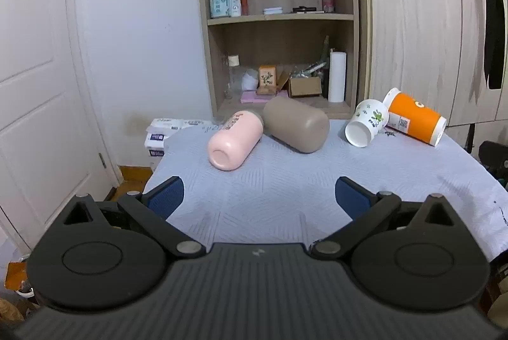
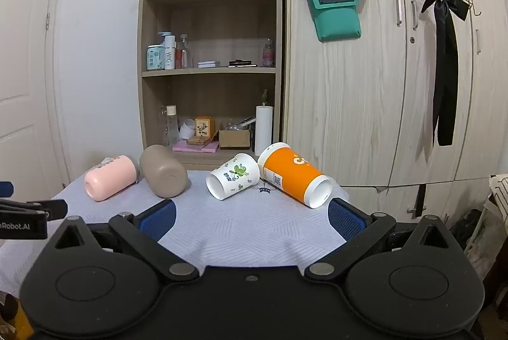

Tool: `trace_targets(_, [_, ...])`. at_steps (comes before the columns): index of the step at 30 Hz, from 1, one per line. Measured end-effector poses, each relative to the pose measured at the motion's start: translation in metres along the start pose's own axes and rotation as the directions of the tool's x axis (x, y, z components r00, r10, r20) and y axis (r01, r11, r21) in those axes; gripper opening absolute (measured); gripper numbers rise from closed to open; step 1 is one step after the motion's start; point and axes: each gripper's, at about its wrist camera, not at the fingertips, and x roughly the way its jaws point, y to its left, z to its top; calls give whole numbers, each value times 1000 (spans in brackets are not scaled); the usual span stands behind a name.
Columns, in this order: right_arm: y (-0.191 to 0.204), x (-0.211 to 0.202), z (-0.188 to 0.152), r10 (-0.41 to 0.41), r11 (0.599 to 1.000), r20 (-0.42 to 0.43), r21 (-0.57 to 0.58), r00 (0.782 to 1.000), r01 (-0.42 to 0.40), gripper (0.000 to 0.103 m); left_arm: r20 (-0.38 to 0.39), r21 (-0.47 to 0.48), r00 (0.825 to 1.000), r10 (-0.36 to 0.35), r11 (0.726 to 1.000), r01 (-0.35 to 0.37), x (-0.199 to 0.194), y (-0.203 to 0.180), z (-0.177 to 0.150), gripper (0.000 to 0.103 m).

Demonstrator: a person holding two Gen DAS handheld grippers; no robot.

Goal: Flip cup upright
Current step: 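Move both tools toward the orange paper cup lying on its side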

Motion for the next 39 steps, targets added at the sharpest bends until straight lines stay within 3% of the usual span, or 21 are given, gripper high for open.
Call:
trace_targets(4, [2, 0, -2, 0, 1000, 1, 2, 1000, 0, 103, 35, 30, 999, 30, 999, -31, -5, -8, 5, 103])
trace_targets(8, [1, 1, 0, -8, 1000, -1, -3, 1000, 8, 103, 53, -3, 998, -16, 1000, 16, -17, -3, 5, 103])
trace_targets(13, [-1, -1, -2, -26, 1000, 6, -15, 1000, 26, 103, 71, 36, 997, -5, 999, 2, -12, -4, -3, 103])
trace_targets(39, [-5, 9, -10, -31, 999, -11, -37, 999, 31, 103, 19, 14, 999, -42, 999, 42, -3, -3, -3, 103])
